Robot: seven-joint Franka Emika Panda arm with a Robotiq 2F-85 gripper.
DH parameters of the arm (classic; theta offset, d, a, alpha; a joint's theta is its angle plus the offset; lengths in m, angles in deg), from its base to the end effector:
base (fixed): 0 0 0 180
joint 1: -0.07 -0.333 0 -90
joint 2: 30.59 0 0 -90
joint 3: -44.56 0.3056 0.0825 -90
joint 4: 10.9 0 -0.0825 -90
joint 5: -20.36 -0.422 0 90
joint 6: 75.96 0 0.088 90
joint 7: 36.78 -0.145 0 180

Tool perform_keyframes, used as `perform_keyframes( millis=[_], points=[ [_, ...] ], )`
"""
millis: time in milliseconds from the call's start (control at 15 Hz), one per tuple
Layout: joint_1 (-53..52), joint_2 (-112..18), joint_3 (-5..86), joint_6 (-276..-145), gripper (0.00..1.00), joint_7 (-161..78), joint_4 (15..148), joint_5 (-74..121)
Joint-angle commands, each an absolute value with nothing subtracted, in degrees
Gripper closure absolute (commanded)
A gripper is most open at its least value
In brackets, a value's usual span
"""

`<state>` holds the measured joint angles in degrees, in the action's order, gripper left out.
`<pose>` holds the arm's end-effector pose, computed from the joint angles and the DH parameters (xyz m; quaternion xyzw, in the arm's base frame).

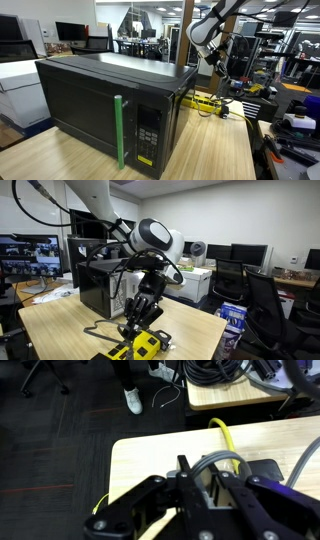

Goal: Put the plug into the socket

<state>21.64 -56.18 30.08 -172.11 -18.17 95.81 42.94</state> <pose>0.4296 -0.3778 0.2021 0.9228 -0.0667 -0.3730 0.0694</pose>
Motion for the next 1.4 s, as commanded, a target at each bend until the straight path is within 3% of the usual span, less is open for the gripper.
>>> perform_keyframes(
  millis=[0,1333],
  points=[
    [22.43,-56.86,30.72,-170.65,1.0,-16.36,94.49,38.99],
    [21.87,-60.42,31.13,-169.35,0.98,-17.09,93.29,40.43]
  ],
)
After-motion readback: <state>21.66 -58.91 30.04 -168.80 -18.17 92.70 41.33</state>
